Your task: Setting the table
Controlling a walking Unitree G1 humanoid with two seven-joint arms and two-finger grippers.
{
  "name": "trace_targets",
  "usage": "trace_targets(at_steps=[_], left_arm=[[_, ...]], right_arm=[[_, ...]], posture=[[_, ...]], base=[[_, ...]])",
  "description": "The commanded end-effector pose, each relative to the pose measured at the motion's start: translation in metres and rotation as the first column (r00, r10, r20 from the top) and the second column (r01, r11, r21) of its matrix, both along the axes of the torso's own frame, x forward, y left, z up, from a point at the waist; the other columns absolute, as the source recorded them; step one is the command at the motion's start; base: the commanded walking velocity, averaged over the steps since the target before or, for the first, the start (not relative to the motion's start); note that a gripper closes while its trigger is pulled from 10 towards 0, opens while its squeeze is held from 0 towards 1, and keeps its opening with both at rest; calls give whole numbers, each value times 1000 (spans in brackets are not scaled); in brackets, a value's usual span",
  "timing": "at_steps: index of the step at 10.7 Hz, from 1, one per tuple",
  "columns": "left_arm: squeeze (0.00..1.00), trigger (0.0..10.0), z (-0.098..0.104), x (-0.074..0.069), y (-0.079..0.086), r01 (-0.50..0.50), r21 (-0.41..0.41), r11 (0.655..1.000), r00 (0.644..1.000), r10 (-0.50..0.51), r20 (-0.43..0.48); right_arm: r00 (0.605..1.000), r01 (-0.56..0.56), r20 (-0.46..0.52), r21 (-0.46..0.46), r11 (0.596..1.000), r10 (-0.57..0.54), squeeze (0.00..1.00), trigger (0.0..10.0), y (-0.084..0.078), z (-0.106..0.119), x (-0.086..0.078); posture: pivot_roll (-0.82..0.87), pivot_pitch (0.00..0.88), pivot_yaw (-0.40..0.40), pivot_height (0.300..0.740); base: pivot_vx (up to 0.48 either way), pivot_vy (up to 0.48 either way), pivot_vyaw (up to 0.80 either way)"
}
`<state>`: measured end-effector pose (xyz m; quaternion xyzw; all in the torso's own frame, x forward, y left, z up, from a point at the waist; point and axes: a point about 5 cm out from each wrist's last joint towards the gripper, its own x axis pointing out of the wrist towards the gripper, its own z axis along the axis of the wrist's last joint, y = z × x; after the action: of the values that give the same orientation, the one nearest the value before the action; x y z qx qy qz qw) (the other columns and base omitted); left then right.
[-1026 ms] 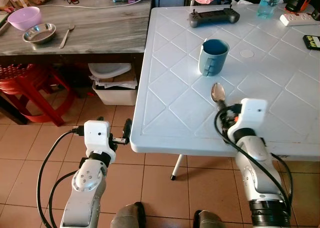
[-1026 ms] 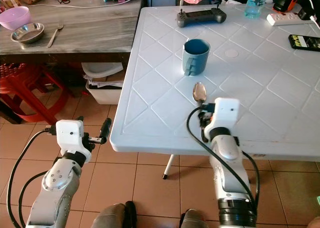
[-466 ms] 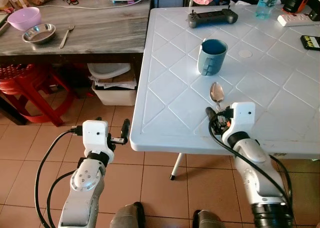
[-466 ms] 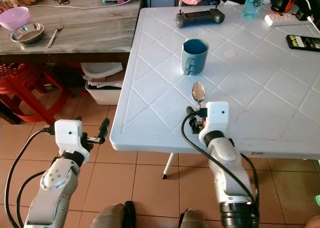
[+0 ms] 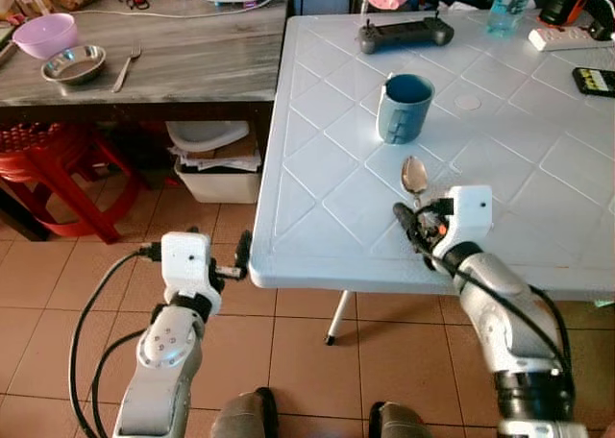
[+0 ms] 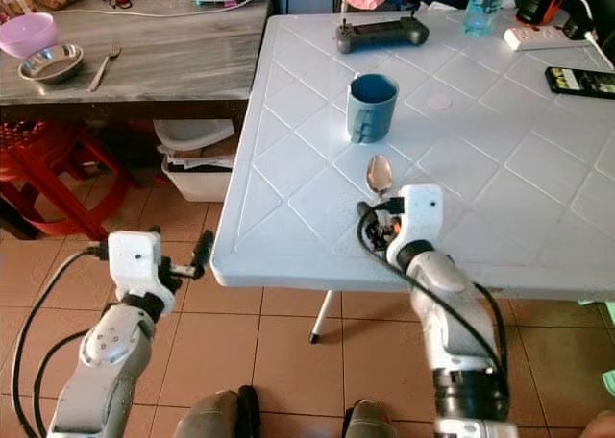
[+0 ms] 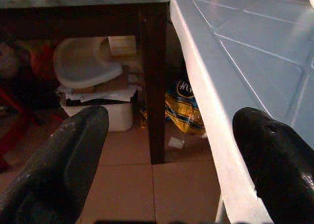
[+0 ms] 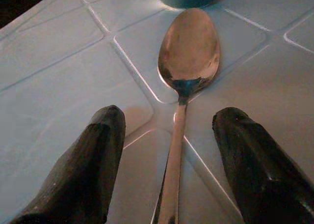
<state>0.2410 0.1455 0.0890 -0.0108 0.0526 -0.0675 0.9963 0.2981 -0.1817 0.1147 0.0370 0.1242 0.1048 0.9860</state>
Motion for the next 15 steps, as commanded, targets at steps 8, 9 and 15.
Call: trace_targets(at_steps=[8,9,15], left_arm=[[0,10000,1,-3,2,18,20,1000,1000,-17,-21],[0,10000,1,-3,1,21,20,1000,999,-21,-25],[0,10000,-2,-7,-4,58,7,998,997,-58,-52]], right_arm=[[975,-75,-212,-67,995,59,0,10000,-6,-18,18],[971,-102,-225,-57,993,86,0,10000,0,-20,21],[960,-96,-269,-77,992,72,0,0,-6,-23,42]], posture=[[56,168,90,740],[56,170,92,740],[63,184,87,740]], base=[[0,0,0],[0,0,0],[0,0,0]])
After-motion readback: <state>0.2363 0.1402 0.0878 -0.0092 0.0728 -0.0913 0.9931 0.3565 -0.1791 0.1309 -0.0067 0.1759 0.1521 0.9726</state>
